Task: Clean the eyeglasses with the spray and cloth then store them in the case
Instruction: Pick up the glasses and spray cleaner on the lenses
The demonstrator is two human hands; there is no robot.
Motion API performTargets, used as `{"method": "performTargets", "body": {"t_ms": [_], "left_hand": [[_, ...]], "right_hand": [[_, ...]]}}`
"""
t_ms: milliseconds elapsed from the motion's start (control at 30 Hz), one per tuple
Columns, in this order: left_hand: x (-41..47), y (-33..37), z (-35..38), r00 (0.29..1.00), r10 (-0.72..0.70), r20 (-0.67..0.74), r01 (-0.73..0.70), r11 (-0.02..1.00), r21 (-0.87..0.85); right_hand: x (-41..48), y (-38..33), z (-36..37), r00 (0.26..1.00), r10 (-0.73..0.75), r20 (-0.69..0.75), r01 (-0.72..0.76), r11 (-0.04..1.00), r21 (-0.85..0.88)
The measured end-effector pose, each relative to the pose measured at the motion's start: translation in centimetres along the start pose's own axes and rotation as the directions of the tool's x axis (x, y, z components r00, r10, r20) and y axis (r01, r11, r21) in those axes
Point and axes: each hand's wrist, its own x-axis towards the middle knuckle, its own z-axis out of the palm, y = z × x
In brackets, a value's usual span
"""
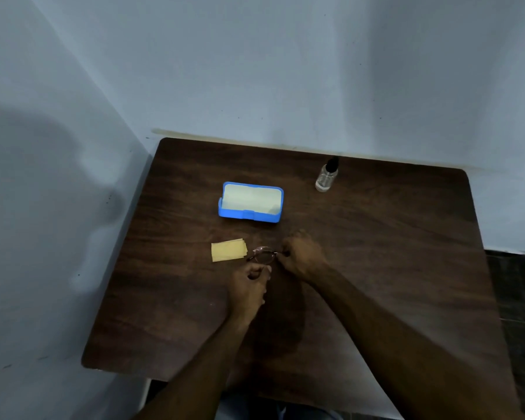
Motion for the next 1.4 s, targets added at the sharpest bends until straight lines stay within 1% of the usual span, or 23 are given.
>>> {"method": "performTargets", "body": {"t_ms": [100, 200, 333, 400, 500, 567, 633, 700, 800, 867, 967, 1067, 1133, 1200, 1333, 1400], "left_hand": [[0.0, 0.6, 0.3, 0.999, -0.040, -0.008, 0.039, 0.998, -0.054], [0.3, 1.1, 0.4, 0.995, -0.099, 0.002, 0.099, 0.986, -0.133], [0.3, 2.5, 0.4, 0.985, -0.168, 0.028, 0.168, 0.937, -0.307], [0.3, 3.7, 0.3, 0.981, -0.179, 0.069, 0.192, 0.888, -0.419], [-0.1, 5.9, 0.6, 0.968, -0.149, 0.200, 0.238, 0.786, -0.570], [-0.4, 7.3, 1.0, 0.956, -0.102, 0.276, 0.266, 0.701, -0.662], [-0.9, 8.5, 1.2, 0.944, -0.074, 0.323, 0.296, 0.622, -0.725], [-1.2, 9.3, 1.2, 0.933, -0.035, 0.359, 0.312, 0.574, -0.757], [-1.4, 9.9, 1.2, 0.929, -0.009, 0.371, 0.318, 0.535, -0.783], [-1.4, 10.2, 1.3, 0.931, -0.011, 0.364, 0.315, 0.528, -0.789], [-1.5, 10.7, 1.4, 0.934, -0.002, 0.356, 0.303, 0.529, -0.793], [-1.3, 11.1, 1.1, 0.944, -0.017, 0.330, 0.287, 0.538, -0.793], [-1.1, 11.4, 0.8, 0.954, -0.017, 0.301, 0.253, 0.585, -0.771], [-0.8, 11.8, 0.7, 0.967, -0.007, 0.255, 0.198, 0.648, -0.735], [0.3, 13.0, 0.3, 0.982, 0.066, 0.178, 0.058, 0.786, -0.615], [1.1, 13.6, -0.2, 0.976, 0.143, 0.164, -0.039, 0.857, -0.513]], "right_hand": [[0.1, 0.3, -0.2, 1.000, 0.022, -0.009, -0.021, 0.996, 0.082], [0.2, 0.5, -0.6, 0.999, 0.000, -0.048, 0.005, 0.995, 0.096], [0.4, 0.9, -1.7, 0.990, -0.073, -0.117, 0.085, 0.991, 0.104], [0.4, 0.8, -2.4, 0.973, -0.108, -0.203, 0.132, 0.985, 0.108], [0.1, 0.3, -3.3, 0.918, -0.136, -0.373, 0.186, 0.978, 0.100], [-0.2, 0.1, -3.5, 0.865, -0.157, -0.477, 0.211, 0.975, 0.062], [-0.6, -0.2, -3.8, 0.808, -0.166, -0.565, 0.208, 0.978, 0.010], [-1.2, -0.6, -4.1, 0.762, -0.174, -0.624, 0.195, 0.980, -0.034], [-2.2, -1.1, -4.3, 0.721, -0.191, -0.667, 0.190, 0.979, -0.076], [-2.7, -1.4, -4.4, 0.707, -0.191, -0.681, 0.189, 0.979, -0.078], [-3.3, -1.9, -4.6, 0.710, -0.181, -0.681, 0.195, 0.979, -0.057], [-4.0, -2.4, -4.8, 0.729, -0.151, -0.668, 0.223, 0.975, 0.023], [-4.4, -2.4, -5.2, 0.750, -0.126, -0.650, 0.242, 0.966, 0.093], [-4.7, -2.4, -6.0, 0.748, -0.086, -0.658, 0.279, 0.941, 0.194], [-4.9, -1.3, -8.6, 0.661, 0.108, -0.743, 0.331, 0.846, 0.418], [-4.8, -0.5, -10.2, 0.650, 0.144, -0.746, 0.336, 0.826, 0.452]]}}
